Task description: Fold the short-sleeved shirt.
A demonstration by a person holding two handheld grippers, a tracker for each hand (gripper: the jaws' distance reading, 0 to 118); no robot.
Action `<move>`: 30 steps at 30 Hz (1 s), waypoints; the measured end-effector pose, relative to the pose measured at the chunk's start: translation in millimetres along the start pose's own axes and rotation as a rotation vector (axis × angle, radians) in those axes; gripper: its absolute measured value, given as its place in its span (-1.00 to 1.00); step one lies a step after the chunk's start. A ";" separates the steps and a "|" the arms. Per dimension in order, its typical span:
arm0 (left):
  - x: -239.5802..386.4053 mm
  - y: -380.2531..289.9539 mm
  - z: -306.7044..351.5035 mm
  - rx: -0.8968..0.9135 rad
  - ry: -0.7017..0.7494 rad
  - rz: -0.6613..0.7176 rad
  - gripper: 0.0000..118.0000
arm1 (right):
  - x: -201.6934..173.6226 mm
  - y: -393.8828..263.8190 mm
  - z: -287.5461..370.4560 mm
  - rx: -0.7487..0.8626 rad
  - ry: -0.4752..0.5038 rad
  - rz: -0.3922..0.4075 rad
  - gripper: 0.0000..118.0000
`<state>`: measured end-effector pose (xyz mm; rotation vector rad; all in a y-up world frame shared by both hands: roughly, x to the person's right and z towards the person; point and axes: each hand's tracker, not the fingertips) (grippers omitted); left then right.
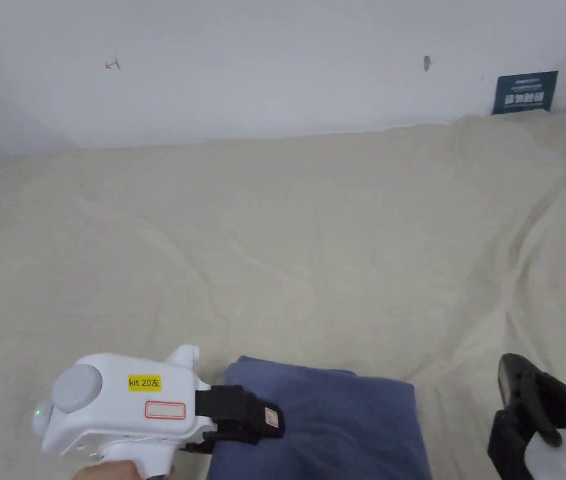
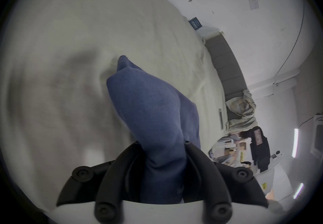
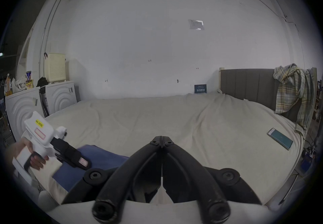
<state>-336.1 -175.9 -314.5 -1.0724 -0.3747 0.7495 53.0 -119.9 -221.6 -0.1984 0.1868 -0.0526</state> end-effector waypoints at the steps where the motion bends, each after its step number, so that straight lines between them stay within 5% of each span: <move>1: -9.0 5.2 13.2 0.003 0.026 -0.008 -0.57 | -3.5 2.6 -1.0 0.003 -0.011 0.017 -1.00; 9: -92.9 61.0 135.2 0.110 0.284 0.025 -0.57 | -15.6 18.4 -25.5 -0.035 -0.065 0.072 -1.00; 15: -144.9 91.0 197.5 0.165 0.533 0.053 -0.57 | -10.7 21.3 -30.3 -0.062 -0.099 0.010 -1.00; 19: -181.5 113.7 221.3 0.139 0.776 0.029 -0.57 | -16.7 24.5 -36.2 -0.082 -0.132 0.047 -1.00; 30: -211.9 131.4 237.3 0.207 1.042 -0.044 -0.52 | -49.6 33.5 -48.6 -0.106 -0.110 0.097 -1.00</move>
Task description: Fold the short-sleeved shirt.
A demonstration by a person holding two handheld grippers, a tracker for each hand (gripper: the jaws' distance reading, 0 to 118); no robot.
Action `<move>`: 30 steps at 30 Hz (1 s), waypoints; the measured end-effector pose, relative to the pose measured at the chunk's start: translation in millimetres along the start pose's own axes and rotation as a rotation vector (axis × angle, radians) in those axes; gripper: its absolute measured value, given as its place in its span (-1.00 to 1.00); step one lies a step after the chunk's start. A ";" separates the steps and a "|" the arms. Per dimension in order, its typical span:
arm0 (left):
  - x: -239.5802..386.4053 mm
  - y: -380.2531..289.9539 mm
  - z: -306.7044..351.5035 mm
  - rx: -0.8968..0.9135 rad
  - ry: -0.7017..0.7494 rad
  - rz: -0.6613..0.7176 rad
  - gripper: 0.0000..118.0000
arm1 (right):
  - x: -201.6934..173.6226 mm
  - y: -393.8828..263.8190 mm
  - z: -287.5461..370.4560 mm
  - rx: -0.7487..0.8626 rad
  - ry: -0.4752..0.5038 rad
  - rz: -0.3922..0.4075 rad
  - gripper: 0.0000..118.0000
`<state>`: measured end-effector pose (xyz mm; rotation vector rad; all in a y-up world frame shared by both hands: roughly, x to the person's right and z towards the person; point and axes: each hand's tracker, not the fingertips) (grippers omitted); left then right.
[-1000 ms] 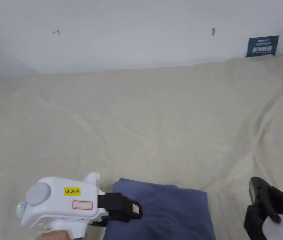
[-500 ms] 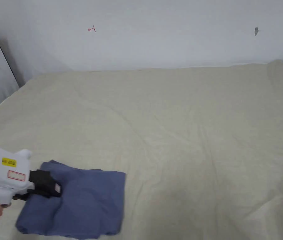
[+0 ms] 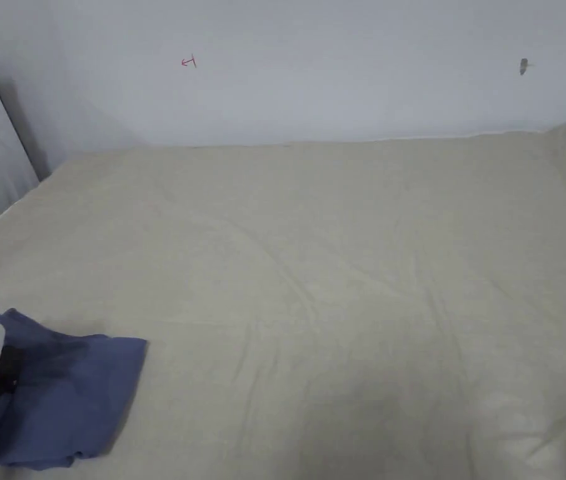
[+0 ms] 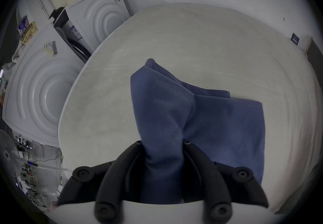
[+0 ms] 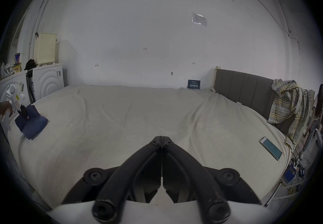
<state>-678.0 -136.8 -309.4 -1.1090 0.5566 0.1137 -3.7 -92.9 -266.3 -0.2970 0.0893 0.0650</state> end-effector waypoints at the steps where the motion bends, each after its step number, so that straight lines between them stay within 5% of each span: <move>1: -1.7 -0.9 -2.0 -0.005 -0.005 0.004 -0.32 | -0.7 0.6 -0.3 0.001 0.009 0.004 -1.00; 2: -2.9 -2.8 -2.2 -0.005 0.001 0.012 0.07 | -3.0 1.3 -0.4 0.003 0.010 0.015 -1.00; 3: -10.0 -3.3 -5.7 0.015 0.062 0.010 0.68 | -4.9 1.5 -0.3 0.004 0.013 0.027 -1.00; 4: -11.7 -5.4 -4.7 0.041 0.104 -0.001 0.99 | -6.0 1.4 -0.2 0.002 0.018 0.039 -1.00; 9: -0.1 -36.3 36.6 0.108 0.092 0.094 0.98 | -2.9 -4.8 0.0 -0.018 0.057 0.026 -1.00; 11: -0.4 -43.2 47.2 0.194 0.078 0.106 0.75 | -2.1 -6.2 1.5 -0.023 0.063 0.018 -1.00; 13: 15.7 -60.7 74.9 0.318 0.057 0.066 -0.31 | 0.7 -7.7 3.6 -0.020 0.067 0.016 -1.00; 14: 26.1 -68.2 86.6 0.345 0.042 0.048 -0.60 | 2.5 -7.4 4.1 -0.019 0.068 0.014 -1.00; 18: 72.8 -94.5 115.2 0.436 0.014 -0.022 -1.00 | 14.6 -4.0 8.5 -0.001 0.083 -0.023 -1.00; 30: 273.8 -179.1 209.1 0.688 -0.245 -0.025 -1.00 | 54.1 7.3 26.4 0.099 0.117 -0.076 -1.00</move>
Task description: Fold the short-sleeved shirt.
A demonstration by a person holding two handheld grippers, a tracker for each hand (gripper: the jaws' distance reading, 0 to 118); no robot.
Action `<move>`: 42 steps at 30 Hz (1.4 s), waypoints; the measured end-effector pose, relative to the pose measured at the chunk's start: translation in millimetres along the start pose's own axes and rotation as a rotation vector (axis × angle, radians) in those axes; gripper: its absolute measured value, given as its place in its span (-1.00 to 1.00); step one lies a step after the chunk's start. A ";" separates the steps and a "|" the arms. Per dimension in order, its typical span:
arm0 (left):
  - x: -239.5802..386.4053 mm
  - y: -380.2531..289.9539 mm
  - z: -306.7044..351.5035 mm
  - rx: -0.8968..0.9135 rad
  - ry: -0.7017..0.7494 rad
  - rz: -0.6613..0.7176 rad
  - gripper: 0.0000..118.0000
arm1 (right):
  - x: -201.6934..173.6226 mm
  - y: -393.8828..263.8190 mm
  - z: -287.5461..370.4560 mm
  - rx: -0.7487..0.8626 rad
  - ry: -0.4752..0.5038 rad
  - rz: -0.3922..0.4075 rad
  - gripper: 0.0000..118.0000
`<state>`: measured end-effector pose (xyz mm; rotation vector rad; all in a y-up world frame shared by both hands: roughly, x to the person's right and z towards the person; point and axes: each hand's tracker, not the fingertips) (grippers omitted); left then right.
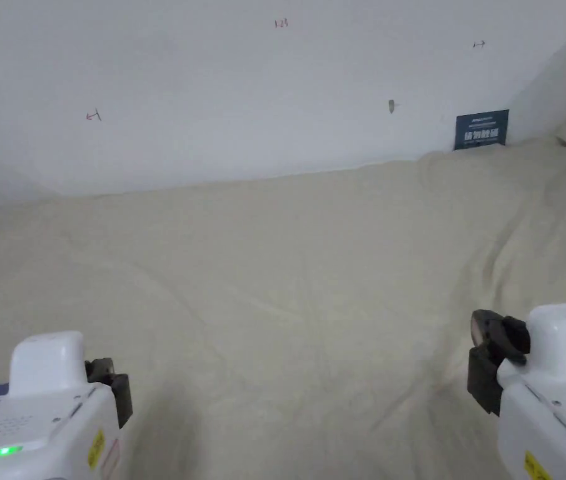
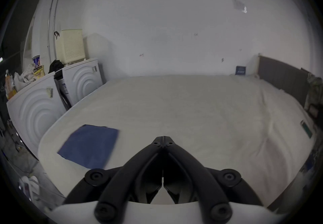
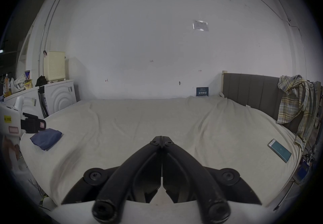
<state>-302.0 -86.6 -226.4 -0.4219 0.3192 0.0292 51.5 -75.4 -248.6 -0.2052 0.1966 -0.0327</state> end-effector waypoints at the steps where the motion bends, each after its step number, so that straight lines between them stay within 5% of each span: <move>1: 19.1 0.6 6.5 0.003 -0.004 -0.005 -1.00 | 2.1 1.0 1.7 0.009 0.004 0.000 -1.00; 7: 88.9 -13.4 45.9 0.116 0.076 0.032 -1.00 | 14.3 3.6 8.0 0.052 0.031 -0.003 -1.00; 17: 93.8 -6.4 69.9 0.199 0.102 0.007 -1.00 | 17.8 1.2 10.8 0.067 0.056 0.004 -1.00; 19: 90.7 -4.7 73.6 0.209 0.105 0.009 -1.00 | 15.6 3.5 12.2 0.076 0.051 -0.001 -0.82; 20: 89.0 -2.4 76.2 0.211 0.109 0.010 -0.95 | 16.6 6.3 12.6 0.074 0.067 -0.006 -0.50; 22: 84.1 3.5 79.2 0.221 0.087 0.010 -0.17 | 18.1 11.4 10.3 0.048 0.087 -0.022 0.59; 24: 83.8 9.3 78.9 0.192 0.084 0.009 0.87 | 18.4 14.5 16.0 0.087 0.049 -0.054 0.76; 25: 82.6 9.2 81.1 0.194 0.081 0.016 1.00 | 16.9 17.7 17.9 0.084 0.031 -0.050 0.76; 33: 80.5 28.1 102.8 0.267 0.083 0.019 1.00 | 27.9 47.2 27.0 0.045 0.109 -0.021 0.76; 39: 77.2 35.4 108.9 0.251 0.050 0.050 1.00 | 21.6 51.8 37.3 0.030 0.072 0.047 0.76; 42: 76.4 34.7 108.5 0.248 0.076 0.061 1.00 | 22.9 48.8 39.5 0.033 0.084 0.008 0.76</move>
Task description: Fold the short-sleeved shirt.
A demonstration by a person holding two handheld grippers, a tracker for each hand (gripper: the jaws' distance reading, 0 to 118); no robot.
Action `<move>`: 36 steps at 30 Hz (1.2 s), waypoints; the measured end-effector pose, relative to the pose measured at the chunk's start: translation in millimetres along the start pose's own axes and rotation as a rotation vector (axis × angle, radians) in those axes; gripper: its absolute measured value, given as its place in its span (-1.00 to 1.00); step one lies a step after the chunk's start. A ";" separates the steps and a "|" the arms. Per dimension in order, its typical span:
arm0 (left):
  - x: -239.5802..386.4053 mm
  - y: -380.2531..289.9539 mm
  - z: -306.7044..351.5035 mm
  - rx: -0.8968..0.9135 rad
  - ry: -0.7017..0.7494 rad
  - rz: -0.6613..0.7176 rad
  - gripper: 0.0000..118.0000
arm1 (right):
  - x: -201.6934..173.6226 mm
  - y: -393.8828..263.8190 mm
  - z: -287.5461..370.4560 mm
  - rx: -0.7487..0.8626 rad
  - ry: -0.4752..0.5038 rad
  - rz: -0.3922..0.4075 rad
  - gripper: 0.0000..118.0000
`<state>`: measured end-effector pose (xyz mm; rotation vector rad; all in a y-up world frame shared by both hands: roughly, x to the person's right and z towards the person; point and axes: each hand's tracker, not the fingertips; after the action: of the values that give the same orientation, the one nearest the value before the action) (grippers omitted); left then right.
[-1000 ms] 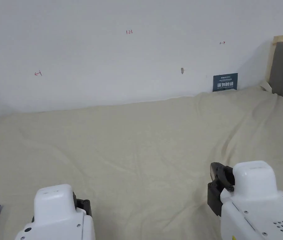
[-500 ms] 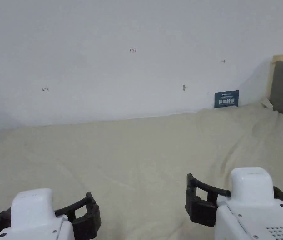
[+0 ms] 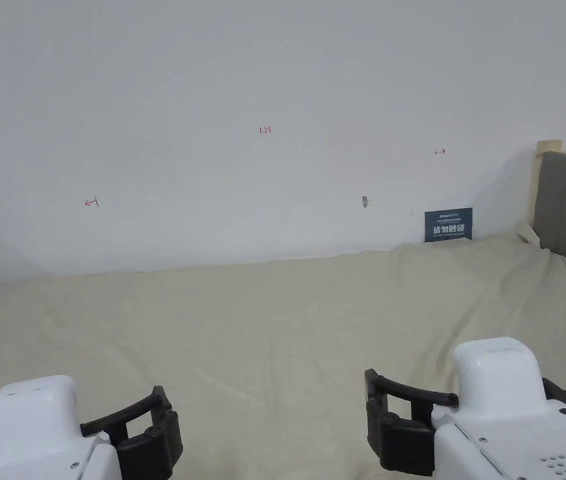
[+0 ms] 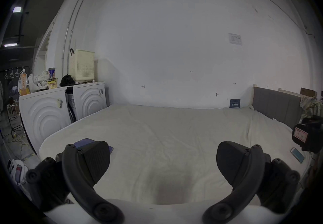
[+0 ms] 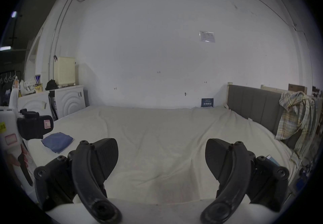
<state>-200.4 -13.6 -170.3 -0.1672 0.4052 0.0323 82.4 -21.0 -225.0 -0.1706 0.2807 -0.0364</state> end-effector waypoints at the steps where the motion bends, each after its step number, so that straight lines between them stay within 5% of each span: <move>1: -0.3 0.4 -0.2 -0.006 0.005 -0.004 1.00 | 0.1 1.2 0.7 -0.017 -0.010 -0.021 0.76; 5: -4.4 -0.4 1.1 -0.010 0.002 0.008 1.00 | 1.0 16.8 0.2 -0.139 -0.117 -0.099 0.76; 23: -1.6 1.4 14.1 -0.004 -0.007 -0.007 1.00 | 0.1 16.0 7.3 -0.077 -0.001 0.000 0.76; 31: -2.2 5.2 20.8 -0.003 -0.019 0.029 1.00 | -12.1 18.9 13.4 -0.008 -0.123 0.078 0.76; 36: -2.6 3.1 25.9 0.007 -0.028 0.040 1.00 | 1.7 12.8 10.8 -0.034 0.009 -0.014 0.76</move>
<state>-192.8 -6.2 -146.3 -0.1515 0.3808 0.0722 87.2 -6.8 -217.5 -0.2062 0.2894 -0.0459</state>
